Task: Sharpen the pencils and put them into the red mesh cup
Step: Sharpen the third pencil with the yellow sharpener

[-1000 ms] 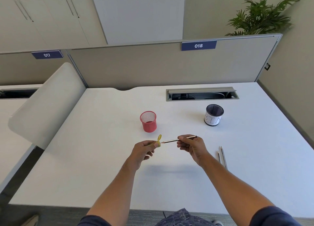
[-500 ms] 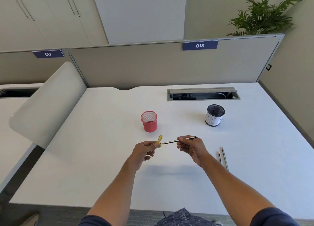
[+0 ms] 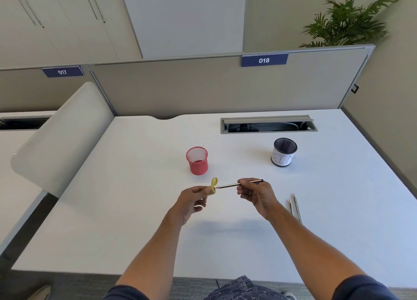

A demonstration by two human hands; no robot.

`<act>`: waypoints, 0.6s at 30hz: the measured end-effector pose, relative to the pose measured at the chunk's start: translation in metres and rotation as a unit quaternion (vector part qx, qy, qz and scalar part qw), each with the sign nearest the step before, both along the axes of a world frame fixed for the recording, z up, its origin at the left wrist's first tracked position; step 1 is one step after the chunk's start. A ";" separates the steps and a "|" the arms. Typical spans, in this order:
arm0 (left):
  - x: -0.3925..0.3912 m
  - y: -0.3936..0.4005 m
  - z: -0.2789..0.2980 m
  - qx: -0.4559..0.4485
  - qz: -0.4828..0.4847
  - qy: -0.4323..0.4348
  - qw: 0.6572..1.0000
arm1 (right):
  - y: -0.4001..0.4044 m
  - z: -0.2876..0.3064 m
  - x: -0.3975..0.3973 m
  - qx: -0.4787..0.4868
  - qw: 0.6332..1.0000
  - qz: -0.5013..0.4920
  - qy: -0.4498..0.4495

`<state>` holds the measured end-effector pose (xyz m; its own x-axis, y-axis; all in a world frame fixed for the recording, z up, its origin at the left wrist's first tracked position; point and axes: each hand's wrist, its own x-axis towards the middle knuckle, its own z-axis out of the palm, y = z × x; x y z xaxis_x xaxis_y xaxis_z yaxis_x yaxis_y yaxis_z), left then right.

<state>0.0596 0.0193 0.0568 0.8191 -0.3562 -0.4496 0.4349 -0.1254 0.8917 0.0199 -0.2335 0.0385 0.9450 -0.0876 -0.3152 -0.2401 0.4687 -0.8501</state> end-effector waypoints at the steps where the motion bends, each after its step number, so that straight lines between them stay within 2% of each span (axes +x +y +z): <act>1: 0.000 -0.001 0.000 -0.003 0.000 0.001 1.000 | -0.001 0.000 0.000 0.000 1.000 0.001 0.000; 7: -0.001 -0.001 0.001 -0.003 0.002 0.005 1.000 | -0.002 0.001 -0.001 -0.006 1.000 0.005 -0.013; 15: 0.000 0.005 -0.003 0.024 0.005 0.005 1.000 | -0.003 0.005 0.002 -0.080 0.994 0.024 -0.071; 18: 0.000 0.005 -0.003 0.015 0.008 0.006 1.000 | -0.003 0.005 0.004 -0.064 0.993 0.041 -0.090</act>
<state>0.0598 0.0241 0.0540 0.8192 -0.3292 -0.4696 0.4480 -0.1440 0.8824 0.0237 -0.2361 0.0438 0.9906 -0.0373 -0.1315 -0.1113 0.3389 -0.9342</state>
